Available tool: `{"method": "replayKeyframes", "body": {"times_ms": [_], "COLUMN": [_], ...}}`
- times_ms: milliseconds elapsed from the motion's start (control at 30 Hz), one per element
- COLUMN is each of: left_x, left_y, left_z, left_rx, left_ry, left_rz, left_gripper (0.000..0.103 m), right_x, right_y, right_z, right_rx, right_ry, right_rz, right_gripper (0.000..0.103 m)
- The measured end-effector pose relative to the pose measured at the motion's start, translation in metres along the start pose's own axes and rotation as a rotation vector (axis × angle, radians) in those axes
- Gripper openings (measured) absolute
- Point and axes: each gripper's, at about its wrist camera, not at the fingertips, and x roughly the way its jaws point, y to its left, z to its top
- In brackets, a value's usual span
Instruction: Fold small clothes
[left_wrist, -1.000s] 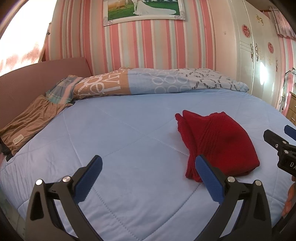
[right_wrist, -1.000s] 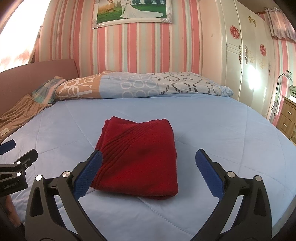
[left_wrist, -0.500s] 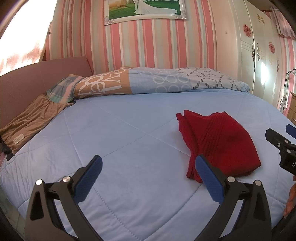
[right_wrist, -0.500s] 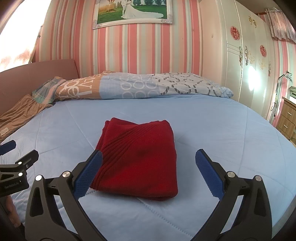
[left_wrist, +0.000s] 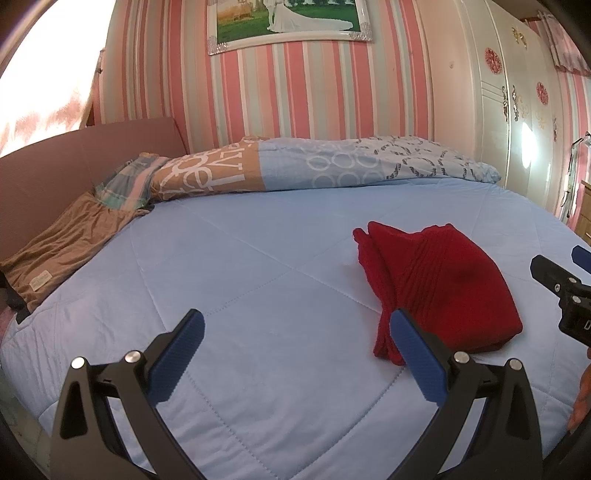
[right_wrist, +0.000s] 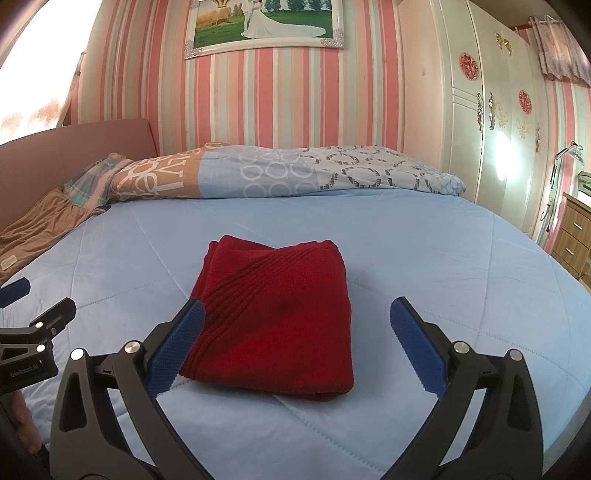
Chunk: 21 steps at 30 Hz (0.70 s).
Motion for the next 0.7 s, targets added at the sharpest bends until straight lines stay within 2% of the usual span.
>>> {"method": "replayKeyframes", "body": {"times_ms": [700], "left_x": [-0.0010], "left_y": [0.0055], "left_z": [0.0041], "left_rx": [-0.026], "left_ry": [0.011], "left_rz": [-0.016], "left_gripper": [0.101], "right_x": [0.0010], "right_y": [-0.0015], "right_z": [0.0011], "right_rx": [0.004], "right_ry": [0.000], "right_rz": [-0.002], "right_gripper": [0.100]}}
